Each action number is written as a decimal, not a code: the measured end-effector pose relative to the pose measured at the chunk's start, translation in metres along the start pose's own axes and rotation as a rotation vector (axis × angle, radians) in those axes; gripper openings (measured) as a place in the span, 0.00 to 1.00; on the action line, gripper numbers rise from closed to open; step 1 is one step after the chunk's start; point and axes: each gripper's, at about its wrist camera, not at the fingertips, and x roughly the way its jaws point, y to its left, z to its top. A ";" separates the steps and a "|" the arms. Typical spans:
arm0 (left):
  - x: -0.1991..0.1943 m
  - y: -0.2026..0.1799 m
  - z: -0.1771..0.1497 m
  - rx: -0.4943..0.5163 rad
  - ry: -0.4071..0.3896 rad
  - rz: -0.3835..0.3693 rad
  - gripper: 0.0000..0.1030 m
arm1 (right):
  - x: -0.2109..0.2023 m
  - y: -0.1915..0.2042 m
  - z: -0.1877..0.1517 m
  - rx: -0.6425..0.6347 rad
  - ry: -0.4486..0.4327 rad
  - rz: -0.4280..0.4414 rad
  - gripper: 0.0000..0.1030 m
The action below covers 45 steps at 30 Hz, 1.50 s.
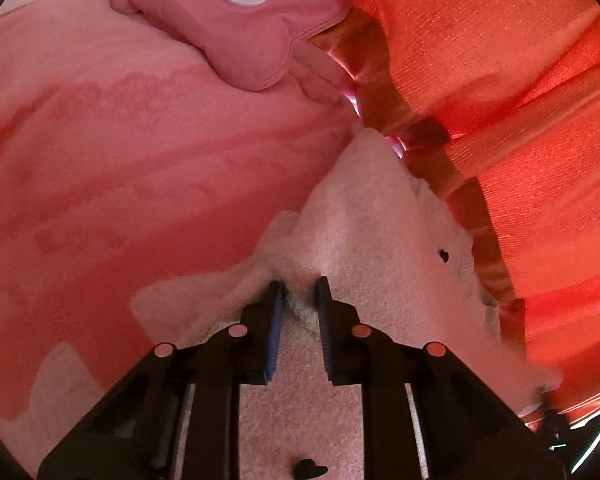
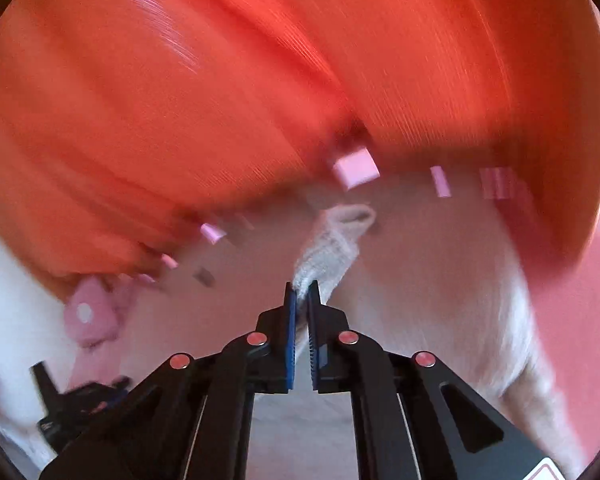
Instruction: Fold small clothes
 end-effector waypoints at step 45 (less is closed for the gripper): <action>-0.173 0.046 -0.131 0.402 -0.051 0.141 0.74 | -0.181 -0.105 -0.163 0.253 0.268 -0.330 0.54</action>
